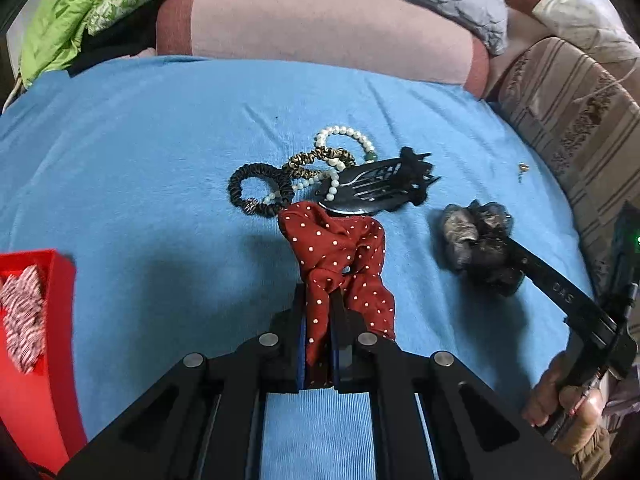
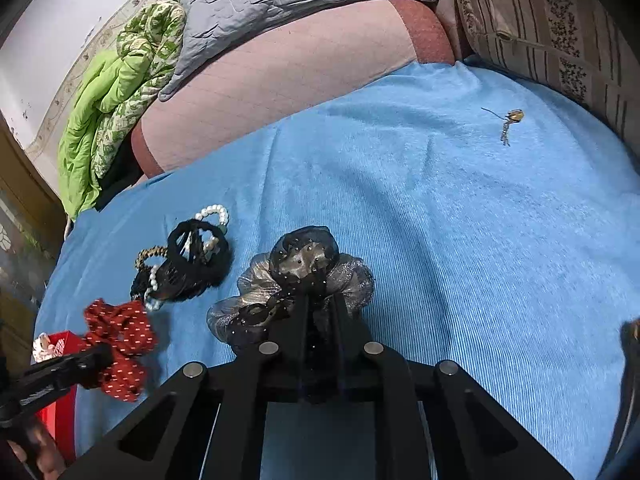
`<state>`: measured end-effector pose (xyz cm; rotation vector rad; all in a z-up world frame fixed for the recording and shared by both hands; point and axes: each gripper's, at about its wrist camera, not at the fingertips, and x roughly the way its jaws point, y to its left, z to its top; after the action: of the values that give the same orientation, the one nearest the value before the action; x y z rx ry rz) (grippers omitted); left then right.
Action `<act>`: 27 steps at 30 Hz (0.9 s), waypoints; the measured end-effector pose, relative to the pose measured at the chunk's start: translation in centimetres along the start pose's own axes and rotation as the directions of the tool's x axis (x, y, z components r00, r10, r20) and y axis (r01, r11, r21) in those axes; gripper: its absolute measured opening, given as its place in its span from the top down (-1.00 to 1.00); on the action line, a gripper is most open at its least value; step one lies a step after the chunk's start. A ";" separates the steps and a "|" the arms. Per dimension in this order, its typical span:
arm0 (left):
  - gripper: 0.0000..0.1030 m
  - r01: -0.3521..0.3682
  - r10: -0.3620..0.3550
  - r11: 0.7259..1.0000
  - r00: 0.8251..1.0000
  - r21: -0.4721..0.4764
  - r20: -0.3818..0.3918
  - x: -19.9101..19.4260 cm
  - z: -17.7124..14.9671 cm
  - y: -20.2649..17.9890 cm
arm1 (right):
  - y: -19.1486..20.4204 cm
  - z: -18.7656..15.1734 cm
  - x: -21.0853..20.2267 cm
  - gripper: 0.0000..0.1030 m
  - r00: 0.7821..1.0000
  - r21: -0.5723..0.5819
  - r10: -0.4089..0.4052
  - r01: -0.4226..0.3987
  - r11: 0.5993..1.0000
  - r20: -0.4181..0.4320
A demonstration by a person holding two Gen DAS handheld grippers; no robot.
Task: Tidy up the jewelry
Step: 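Grasp the red polka-dot scrunchie with the left gripper while the right grasps the dark sheer scrunchie, then carry both scrunchies to the red tray and open both grippers inside it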
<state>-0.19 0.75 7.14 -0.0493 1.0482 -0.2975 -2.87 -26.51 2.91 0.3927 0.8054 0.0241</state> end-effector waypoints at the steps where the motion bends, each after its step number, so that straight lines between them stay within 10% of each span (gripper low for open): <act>1: 0.84 0.000 0.000 1.000 1.000 0.001 0.005 -0.7 -0.3 0.2 | 0.2 -0.1 -0.4 0.83 1.000 -0.003 -0.001 0.001 1.000 0.003; 11: 0.84 0.001 0.000 1.000 0.998 -0.017 0.055 -5.6 -3.7 2.2 | 1.4 -2.7 -3.8 0.82 1.000 0.001 -0.020 0.020 1.000 0.004; 15: 0.84 0.022 -0.021 0.999 0.999 -0.029 0.033 -5.7 -5.0 2.9 | 0.0 -3.6 -4.0 -0.51 1.000 0.090 -0.022 0.021 0.996 0.002; 23: 0.84 0.042 -0.044 0.996 0.999 -0.073 -0.015 -5.0 -6.8 3.5 | 1.4 -3.5 -2.0 -0.44 0.999 0.018 -0.014 0.015 1.000 -0.052; 25: 0.84 0.039 -0.040 0.997 0.999 -0.062 -0.007 -5.4 -6.9 3.4 | 2.2 -3.7 -1.5 0.45 0.996 -0.009 0.000 -0.001 1.000 -0.086; 27: 0.84 0.037 -0.037 0.998 0.999 -0.056 0.002 -5.8 -7.0 3.4 | 2.8 -3.9 -1.6 0.52 0.996 -0.015 0.017 -0.018 1.000 -0.091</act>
<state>-8.14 6.27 7.90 -0.1198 1.0559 -0.3016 -6.41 -22.87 2.58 0.3861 0.8911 0.0649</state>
